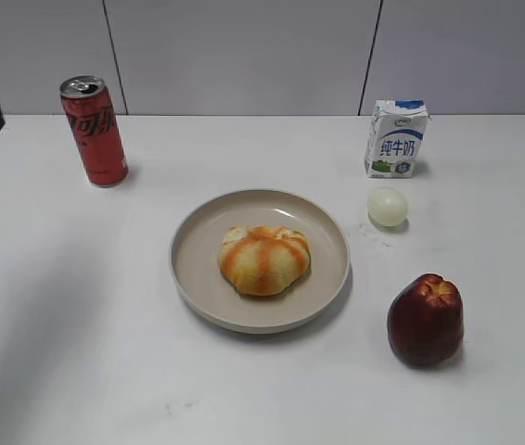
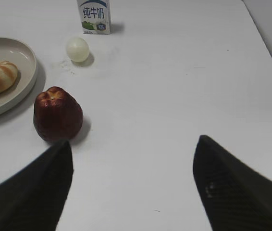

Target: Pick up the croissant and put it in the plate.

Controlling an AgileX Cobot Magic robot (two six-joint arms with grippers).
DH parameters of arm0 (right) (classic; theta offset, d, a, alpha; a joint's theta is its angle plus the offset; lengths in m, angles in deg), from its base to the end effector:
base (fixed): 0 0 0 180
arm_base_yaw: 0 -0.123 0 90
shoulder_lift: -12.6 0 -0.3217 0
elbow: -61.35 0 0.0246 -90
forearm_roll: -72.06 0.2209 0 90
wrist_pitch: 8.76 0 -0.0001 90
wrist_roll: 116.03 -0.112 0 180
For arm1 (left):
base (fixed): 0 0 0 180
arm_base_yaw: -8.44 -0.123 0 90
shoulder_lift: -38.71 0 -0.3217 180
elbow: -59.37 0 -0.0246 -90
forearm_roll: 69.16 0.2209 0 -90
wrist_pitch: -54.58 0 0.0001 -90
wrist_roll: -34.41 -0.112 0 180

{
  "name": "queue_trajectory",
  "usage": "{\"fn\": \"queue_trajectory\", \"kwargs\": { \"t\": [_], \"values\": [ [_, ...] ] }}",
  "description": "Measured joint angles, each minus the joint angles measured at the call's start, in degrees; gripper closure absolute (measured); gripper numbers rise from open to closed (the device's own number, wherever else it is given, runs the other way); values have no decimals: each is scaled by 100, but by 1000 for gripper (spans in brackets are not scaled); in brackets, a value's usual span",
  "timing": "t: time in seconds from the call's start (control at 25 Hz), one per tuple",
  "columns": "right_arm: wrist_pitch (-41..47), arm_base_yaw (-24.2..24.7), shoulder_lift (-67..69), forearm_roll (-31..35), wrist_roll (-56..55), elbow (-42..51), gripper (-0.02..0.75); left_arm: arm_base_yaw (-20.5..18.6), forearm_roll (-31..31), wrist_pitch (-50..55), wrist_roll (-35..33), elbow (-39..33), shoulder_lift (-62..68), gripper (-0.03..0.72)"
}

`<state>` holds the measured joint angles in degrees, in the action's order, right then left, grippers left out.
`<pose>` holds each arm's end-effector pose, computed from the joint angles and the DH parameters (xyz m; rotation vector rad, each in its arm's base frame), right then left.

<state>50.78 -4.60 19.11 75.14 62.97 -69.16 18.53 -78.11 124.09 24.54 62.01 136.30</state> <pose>-0.0496 0.0012 0.2551 -0.0654 2.0166 0.1262 0.2873 -0.0677 0.3407 0.4471 2.8278 -0.2213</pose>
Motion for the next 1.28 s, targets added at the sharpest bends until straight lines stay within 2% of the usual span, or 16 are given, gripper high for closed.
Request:
{"fn": "queue_trajectory", "kwargs": {
  "t": [0.2, 0.36, 0.64, 0.92, 1.28],
  "values": [
    [0, 0, 0, 0, 0, 0, 150, 0, 386, 17, 125, -1568, -1078, 99],
    [0, 0, 0, 0, 0, 0, 150, 0, 471, -65, 187, -2848, -1982, 99],
    [0, 0, 0, 0, 0, 0, 150, 0, 471, -206, 415, -4452, -3601, 99],
    [0, 0, 0, 0, 0, 0, 150, 0, 471, -583, 468, -5270, -5427, 100],
    [0, 0, 0, 0, 0, 0, 150, 0, 514, -716, 470, -5314, -7365, 115]
  ]
}}
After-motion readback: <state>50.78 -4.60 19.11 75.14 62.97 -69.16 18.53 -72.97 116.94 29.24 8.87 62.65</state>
